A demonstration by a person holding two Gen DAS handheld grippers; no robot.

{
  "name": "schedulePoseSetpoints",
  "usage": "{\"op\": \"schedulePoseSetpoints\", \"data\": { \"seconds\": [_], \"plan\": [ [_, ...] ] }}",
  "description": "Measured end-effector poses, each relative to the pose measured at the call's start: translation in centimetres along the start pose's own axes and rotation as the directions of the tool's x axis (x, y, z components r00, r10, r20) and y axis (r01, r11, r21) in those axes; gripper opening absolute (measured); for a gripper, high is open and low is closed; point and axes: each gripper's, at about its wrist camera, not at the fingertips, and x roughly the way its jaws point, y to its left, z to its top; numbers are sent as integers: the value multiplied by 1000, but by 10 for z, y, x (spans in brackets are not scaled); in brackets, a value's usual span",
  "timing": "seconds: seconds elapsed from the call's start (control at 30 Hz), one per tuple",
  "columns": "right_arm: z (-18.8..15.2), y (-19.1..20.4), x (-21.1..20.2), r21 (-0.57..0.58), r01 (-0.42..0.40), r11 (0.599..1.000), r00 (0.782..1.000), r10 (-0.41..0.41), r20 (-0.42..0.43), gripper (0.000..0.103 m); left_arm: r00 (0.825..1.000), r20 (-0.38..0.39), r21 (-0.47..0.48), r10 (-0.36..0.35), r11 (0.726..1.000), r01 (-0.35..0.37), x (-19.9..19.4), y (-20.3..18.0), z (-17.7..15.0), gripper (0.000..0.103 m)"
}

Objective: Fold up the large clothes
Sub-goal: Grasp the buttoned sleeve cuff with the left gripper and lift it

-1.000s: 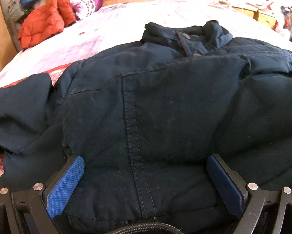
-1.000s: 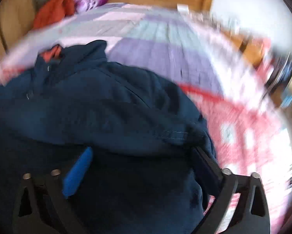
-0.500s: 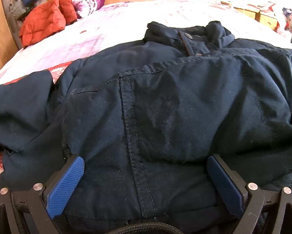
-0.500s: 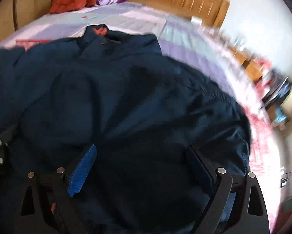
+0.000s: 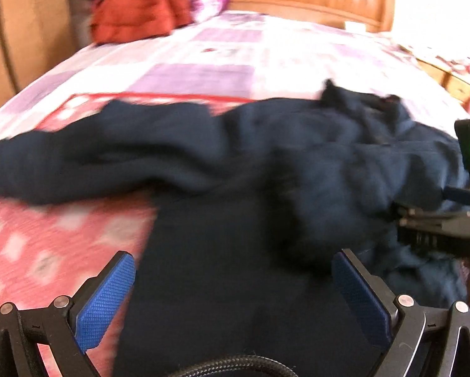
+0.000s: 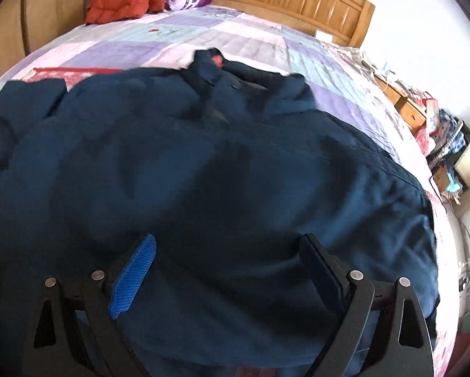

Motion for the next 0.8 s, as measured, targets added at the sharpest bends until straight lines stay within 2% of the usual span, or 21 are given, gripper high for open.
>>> {"op": "schedulePoseSetpoints", "data": {
  "seconds": [0.07,0.1,0.17,0.3,0.4,0.43,0.47,0.57,0.63,0.73,0.77,0.8],
  "plan": [
    [5,34,-4,-46,27,999,999,-26,37,95,999,-6,-19,36,999,-36,-6,30,-6,103],
    [13,44,-4,-48,6,999,999,-3,54,95,999,-4,-35,48,998,-49,-10,46,-7,103],
    [21,59,1,-37,-37,999,999,38,35,95,998,-8,-79,67,995,-67,-13,76,-8,103],
    [10,72,12,-24,7,1000,999,-6,45,96,997,-30,-273,72,959,-78,-13,166,-6,103],
    [-1,63,17,43,-27,999,996,23,85,99,993,-46,-403,104,908,-114,-4,234,-5,103],
    [-2,62,19,43,-23,999,996,19,88,100,993,-51,-437,105,892,-117,-1,253,-5,103],
    [-3,64,20,38,-12,999,996,9,91,100,993,-65,-495,96,861,-116,8,283,-4,103],
    [-7,67,18,31,7,1000,994,-11,108,100,991,-86,-568,100,812,-131,30,338,4,103],
    [-10,68,17,29,12,999,993,-16,117,100,992,-93,-607,80,786,-120,45,362,10,103],
    [-11,66,18,36,9,999,993,-13,118,101,995,-101,-685,11,724,-77,79,398,17,103],
    [-11,66,20,39,7,999,993,-12,118,102,995,-98,-710,-12,701,-61,90,407,19,103],
    [-13,66,18,41,6,999,993,-11,118,102,995,-91,-745,-39,666,-42,104,417,21,103]
  ]
}}
